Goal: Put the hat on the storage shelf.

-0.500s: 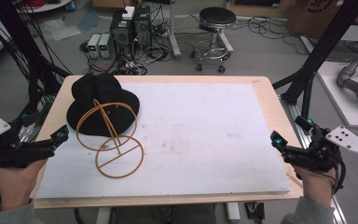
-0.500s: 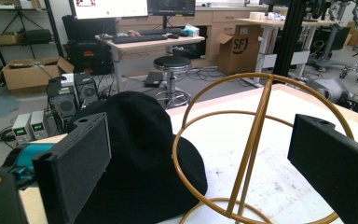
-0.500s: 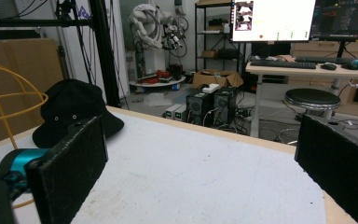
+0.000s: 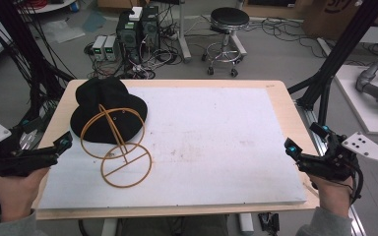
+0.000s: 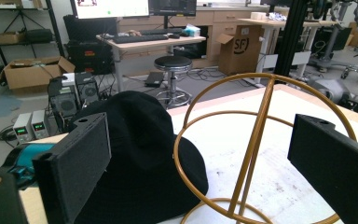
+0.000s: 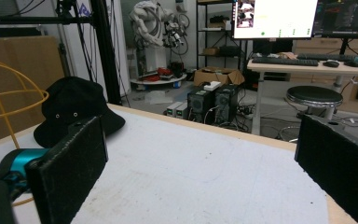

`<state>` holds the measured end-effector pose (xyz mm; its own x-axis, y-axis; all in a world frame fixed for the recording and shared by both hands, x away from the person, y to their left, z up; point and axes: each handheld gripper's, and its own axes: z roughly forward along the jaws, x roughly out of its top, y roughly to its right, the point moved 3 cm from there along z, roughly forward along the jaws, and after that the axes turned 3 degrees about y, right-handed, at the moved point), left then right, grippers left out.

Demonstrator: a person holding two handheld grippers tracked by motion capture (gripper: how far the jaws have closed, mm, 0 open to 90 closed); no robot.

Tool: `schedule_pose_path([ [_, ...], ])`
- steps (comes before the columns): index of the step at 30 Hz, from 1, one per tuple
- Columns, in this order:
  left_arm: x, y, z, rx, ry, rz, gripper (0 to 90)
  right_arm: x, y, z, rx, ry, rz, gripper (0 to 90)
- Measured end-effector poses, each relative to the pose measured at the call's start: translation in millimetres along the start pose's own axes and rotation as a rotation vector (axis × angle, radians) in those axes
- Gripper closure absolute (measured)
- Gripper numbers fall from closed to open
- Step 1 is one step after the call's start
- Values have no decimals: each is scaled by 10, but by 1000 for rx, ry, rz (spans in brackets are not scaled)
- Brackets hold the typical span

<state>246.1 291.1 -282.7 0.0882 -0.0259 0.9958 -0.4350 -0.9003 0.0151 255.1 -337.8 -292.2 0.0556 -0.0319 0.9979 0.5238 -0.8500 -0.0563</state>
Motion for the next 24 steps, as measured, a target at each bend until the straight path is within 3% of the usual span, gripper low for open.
schedule_pose_path([
  [12,-12,-217,79,-10,-15,-39,62,-44,9,77,-6,-25,2,20],
  [15,15,-286,155,-7,-29,-27,62,-58,55,71,-18,-25,8,20],
  [21,126,-443,398,-34,-39,-26,62,-105,147,89,-42,-33,29,20],
  [24,159,-552,653,-64,-80,-18,62,-117,163,111,-49,-43,27,20],
])
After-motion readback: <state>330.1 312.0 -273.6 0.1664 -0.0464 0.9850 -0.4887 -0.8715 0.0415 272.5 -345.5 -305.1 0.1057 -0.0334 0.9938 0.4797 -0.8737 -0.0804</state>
